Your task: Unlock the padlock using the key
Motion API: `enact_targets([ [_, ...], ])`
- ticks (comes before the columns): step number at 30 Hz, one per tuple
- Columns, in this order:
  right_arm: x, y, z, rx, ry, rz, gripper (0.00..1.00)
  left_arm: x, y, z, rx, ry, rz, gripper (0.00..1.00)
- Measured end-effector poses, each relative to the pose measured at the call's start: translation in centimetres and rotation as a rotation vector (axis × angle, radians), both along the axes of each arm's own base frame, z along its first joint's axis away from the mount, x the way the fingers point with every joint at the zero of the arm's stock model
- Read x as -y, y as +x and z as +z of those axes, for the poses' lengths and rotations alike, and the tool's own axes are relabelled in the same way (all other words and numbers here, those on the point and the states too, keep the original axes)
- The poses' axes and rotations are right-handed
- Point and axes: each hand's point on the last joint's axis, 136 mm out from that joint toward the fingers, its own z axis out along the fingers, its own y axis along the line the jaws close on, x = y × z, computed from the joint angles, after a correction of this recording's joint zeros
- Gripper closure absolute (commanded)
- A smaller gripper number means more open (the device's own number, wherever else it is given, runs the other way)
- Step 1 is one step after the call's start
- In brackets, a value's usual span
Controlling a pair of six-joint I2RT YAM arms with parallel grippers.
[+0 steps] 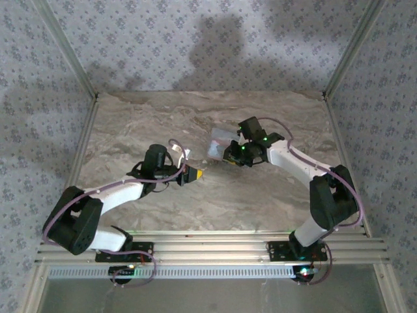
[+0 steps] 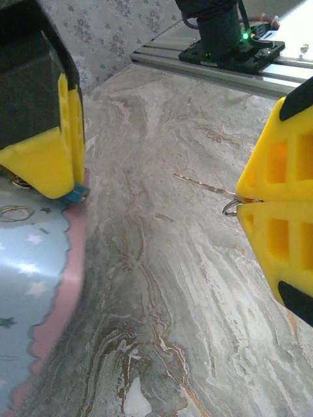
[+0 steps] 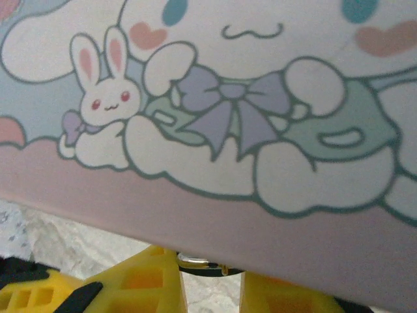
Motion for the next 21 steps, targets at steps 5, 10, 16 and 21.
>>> enact_targets([
  [5,-1.0,-0.7,0.6,-0.027,0.059,0.033,1.0,1.0,-0.2,0.8,0.051,-0.02,-0.038,1.0],
  [10,-1.6,-1.1,1.2,-0.052,0.108,0.051,1.0,2.4,-0.7,1.4,0.113,-0.029,-0.097,1.0],
  [16,-1.9,-1.2,1.7,-0.072,0.146,0.053,1.0,3.1,-0.3,1.3,0.144,-0.02,-0.116,1.0],
  [21,-2.0,-1.2,1.9,-0.08,0.161,0.051,1.0,3.0,-0.1,0.5,0.147,0.0,-0.113,1.0],
])
